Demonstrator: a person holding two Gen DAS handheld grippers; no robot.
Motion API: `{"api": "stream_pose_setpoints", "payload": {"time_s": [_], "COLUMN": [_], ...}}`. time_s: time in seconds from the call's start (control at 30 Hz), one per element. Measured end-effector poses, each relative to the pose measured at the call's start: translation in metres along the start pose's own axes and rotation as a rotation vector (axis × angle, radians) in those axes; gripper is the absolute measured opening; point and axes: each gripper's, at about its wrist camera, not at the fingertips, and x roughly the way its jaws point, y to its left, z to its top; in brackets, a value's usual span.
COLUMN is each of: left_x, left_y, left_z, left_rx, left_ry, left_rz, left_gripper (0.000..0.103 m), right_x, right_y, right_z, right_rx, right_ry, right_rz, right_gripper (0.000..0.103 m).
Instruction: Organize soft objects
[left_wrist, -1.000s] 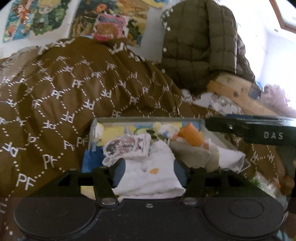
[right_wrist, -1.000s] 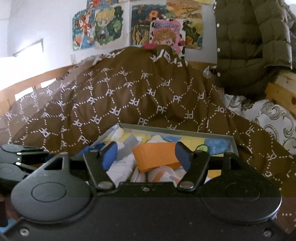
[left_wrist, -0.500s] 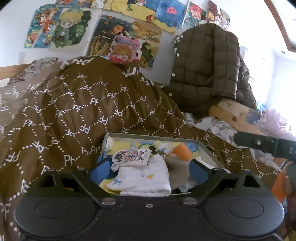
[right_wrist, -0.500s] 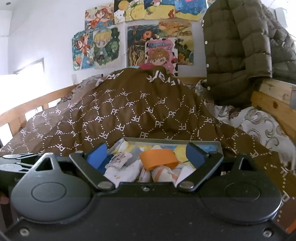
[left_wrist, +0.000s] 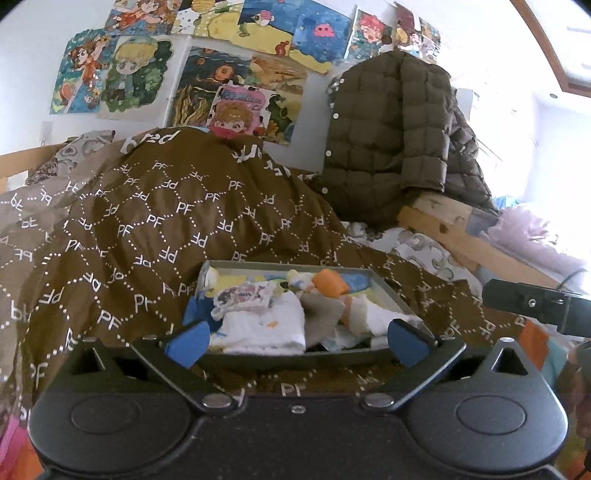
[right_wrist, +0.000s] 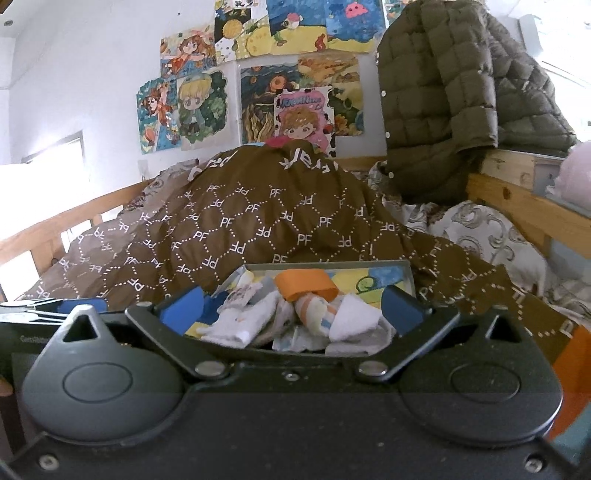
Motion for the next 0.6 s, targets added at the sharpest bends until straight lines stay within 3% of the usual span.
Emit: {"api": "stream_pose_setpoints", "payload": {"time_s": [0.6], "left_x": [-0.063], "left_y": [-0.023], "left_z": [-0.047], "left_rx": [-0.002], "left_ry": [0.035], "left_rz": [0.003], "left_gripper": [0.102], "right_x": [-0.118], "right_y": [0.01], "right_z": [-0.057], "right_rx": [0.035], "right_ry": [-0.016], "right_rz": [-0.048], "right_gripper": [0.102]}}
